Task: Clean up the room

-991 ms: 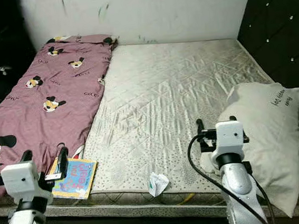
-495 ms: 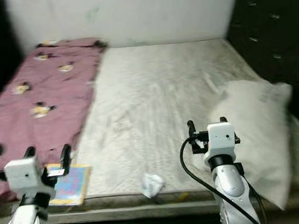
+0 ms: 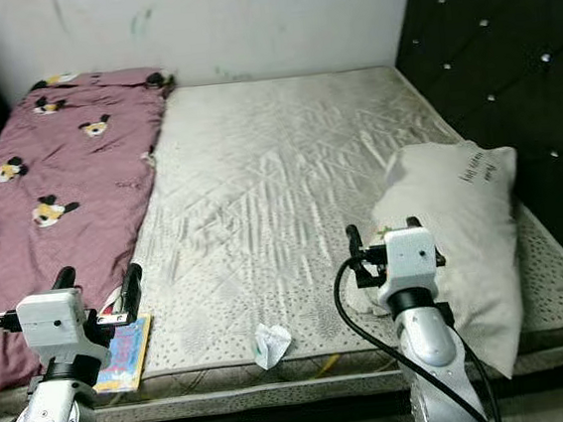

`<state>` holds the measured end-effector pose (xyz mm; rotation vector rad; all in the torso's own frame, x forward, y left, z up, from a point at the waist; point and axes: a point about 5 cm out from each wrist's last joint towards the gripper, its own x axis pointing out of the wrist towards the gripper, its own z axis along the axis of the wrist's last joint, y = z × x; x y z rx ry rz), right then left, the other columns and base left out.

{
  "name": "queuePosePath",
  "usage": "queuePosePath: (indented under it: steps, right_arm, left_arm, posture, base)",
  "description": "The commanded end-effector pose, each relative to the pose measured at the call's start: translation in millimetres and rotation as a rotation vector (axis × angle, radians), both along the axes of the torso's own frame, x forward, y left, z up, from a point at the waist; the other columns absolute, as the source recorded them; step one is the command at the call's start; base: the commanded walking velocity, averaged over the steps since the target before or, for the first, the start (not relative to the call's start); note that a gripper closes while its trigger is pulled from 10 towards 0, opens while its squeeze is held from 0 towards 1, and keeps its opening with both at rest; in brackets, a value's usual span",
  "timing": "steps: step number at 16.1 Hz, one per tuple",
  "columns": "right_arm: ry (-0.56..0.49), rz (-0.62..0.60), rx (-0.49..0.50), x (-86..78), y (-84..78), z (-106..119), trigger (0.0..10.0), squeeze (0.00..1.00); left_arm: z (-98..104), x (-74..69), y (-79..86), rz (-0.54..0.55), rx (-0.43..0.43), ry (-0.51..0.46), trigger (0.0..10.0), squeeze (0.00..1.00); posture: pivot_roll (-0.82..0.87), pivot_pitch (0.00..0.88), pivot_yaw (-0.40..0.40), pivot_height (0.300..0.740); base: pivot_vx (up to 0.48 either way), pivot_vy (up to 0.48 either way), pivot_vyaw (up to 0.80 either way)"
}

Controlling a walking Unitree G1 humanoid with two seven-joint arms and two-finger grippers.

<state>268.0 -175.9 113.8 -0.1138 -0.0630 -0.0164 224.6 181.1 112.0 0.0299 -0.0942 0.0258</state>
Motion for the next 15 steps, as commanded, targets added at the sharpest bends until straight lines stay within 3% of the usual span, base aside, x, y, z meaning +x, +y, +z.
queuePosePath:
  steps: [1, 5, 15]
  right_arm:
    - [0.01, 0.009, 0.008, 1.2, 0.0, -1.0, 10.0, 0.0]
    - [0.012, 0.079, -0.015, -1.7, 10.3, -1.7, 10.0, 0.0]
    - [0.038, 0.108, -0.009, -5.6, 14.6, -4.7, 10.0, 0.0]
  left_arm:
    - [-3.2, -0.5, 0.9, 0.009, -0.001, 0.02, 10.0, 0.0]
    - [-4.9, -2.4, -0.9, -0.001, -0.008, 0.039, 10.0, 0.0]
    - [-5.5, -3.5, -4.0, -0.026, -0.037, 0.062, 10.0, 0.0]
  posture:
    - [0.0, 0.013, -0.009, 0.74]
    - [0.0, 0.034, -0.009, 0.74]
    - [0.0, 0.074, -0.013, 0.73]
  base:
    - [0.0, 0.0, 0.0]
    - [0.0, 0.0, 0.0]
    - [0.0, 0.0, 0.0]
